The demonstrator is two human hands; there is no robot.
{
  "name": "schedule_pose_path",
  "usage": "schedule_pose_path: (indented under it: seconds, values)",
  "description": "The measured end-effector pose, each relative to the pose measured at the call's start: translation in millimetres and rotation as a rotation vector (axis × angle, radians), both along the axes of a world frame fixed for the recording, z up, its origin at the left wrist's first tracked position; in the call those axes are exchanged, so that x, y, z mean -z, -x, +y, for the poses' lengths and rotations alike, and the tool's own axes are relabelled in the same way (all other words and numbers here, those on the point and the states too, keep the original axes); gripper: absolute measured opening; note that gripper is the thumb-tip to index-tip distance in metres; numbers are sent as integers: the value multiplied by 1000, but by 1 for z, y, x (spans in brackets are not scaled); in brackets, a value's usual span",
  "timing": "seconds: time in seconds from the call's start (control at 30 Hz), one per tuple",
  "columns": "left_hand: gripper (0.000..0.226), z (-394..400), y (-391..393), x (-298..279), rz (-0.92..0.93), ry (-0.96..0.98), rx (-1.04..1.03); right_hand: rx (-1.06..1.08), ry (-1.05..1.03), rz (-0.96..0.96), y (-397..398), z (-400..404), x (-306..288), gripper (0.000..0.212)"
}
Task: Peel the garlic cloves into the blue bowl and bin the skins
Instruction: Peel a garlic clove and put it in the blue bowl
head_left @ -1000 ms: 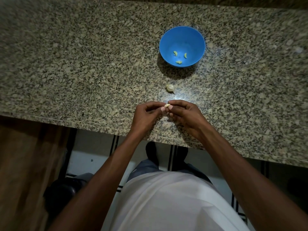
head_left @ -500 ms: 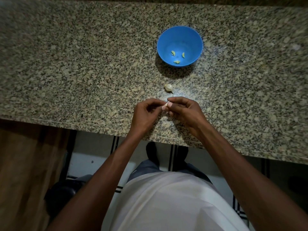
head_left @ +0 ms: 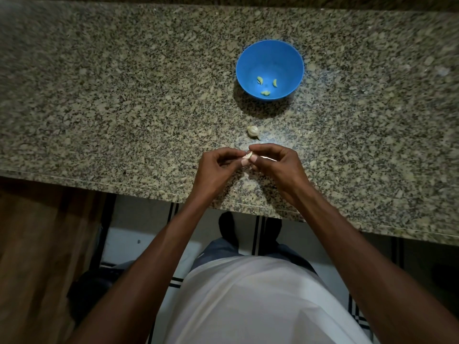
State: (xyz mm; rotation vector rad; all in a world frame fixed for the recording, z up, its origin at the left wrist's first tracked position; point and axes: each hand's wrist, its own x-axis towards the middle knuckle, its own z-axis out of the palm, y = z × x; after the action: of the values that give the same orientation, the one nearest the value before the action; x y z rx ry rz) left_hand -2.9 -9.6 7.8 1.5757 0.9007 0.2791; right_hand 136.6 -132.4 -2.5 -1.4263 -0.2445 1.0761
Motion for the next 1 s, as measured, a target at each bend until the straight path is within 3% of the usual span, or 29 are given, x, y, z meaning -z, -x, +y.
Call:
schedule_pose_path:
  seconds: [0.27, 0.43, 0.6, 0.73, 0.87, 1.0]
  values:
    - [19, 0, 2, -1, 14, -145, 21, -26, 14, -149, 0, -1, -1, 23]
    - [17, 0, 0, 1, 19, -91, 8, -24, 32, -183, 1, -1, 0, 22]
    - [20, -1, 1, -2, -32, 65, 9, -38, 33, -202, -1, -3, 1, 20]
    - [25, 3, 2, -4, 10, 305, 3, -84, 16, -178, -4, -3, 1, 23]
    - [9, 8, 2, -7, 26, 580, -21, -133, -17, -162, -7, -4, 1, 22]
    - [6, 8, 0, -8, 14, 677, -46, -139, -31, -163, -7, -3, 3, 24]
